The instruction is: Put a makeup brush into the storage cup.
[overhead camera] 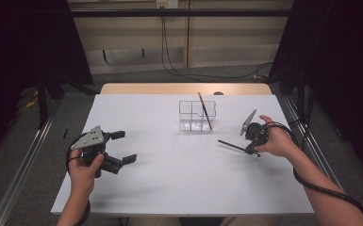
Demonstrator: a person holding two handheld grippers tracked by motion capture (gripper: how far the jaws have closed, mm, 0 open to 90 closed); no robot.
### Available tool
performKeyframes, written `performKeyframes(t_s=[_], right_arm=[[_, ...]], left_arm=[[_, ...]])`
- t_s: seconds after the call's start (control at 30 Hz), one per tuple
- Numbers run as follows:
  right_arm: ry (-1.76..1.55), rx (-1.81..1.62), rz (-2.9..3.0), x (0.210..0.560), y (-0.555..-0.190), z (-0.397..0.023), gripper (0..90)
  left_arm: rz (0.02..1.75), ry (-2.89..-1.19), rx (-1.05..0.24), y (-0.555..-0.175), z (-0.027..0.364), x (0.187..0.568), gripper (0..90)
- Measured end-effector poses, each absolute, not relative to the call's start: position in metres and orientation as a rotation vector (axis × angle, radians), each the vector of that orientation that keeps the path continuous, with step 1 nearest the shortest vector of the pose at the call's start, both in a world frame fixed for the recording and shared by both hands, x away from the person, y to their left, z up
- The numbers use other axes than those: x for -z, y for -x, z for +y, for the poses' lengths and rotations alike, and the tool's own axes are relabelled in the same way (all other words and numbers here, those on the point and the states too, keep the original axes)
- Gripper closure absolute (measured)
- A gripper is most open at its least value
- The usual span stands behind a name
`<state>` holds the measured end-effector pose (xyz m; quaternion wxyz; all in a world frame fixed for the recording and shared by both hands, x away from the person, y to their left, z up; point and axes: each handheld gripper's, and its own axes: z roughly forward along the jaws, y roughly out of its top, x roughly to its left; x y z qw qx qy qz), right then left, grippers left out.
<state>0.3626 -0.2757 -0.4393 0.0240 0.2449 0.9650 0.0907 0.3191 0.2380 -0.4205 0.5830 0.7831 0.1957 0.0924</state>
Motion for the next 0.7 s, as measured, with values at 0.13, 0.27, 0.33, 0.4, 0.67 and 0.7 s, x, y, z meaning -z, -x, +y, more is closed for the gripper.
performKeyframes(t_s=[0.13,0.27,0.33,0.4,0.67,0.7], right_arm=[[-0.720,-0.286,2.995,0.434,-0.360,-0.270,85.3],[-0.694,-0.298,3.002,0.431,-0.359,-0.265,85.3],[-0.680,-0.306,3.001,0.429,-0.358,-0.261,85.3],[-0.659,-0.303,3.006,0.427,-0.357,-0.258,85.3],[-0.597,-0.345,3.018,0.420,-0.358,-0.245,85.3],[-0.614,-0.356,3.019,0.420,-0.357,-0.243,85.3]], left_arm=[[0.455,-1.835,-0.214,-0.319,0.236,0.420,0.0],[0.450,-1.853,-0.214,-0.319,0.233,0.421,0.0],[0.444,-1.861,-0.214,-0.319,0.232,0.421,0.0],[0.443,-1.864,-0.210,-0.319,0.231,0.421,0.0],[0.442,-1.863,-0.201,-0.321,0.227,0.421,0.0],[0.443,-1.860,-0.193,-0.321,0.227,0.421,0.0]])
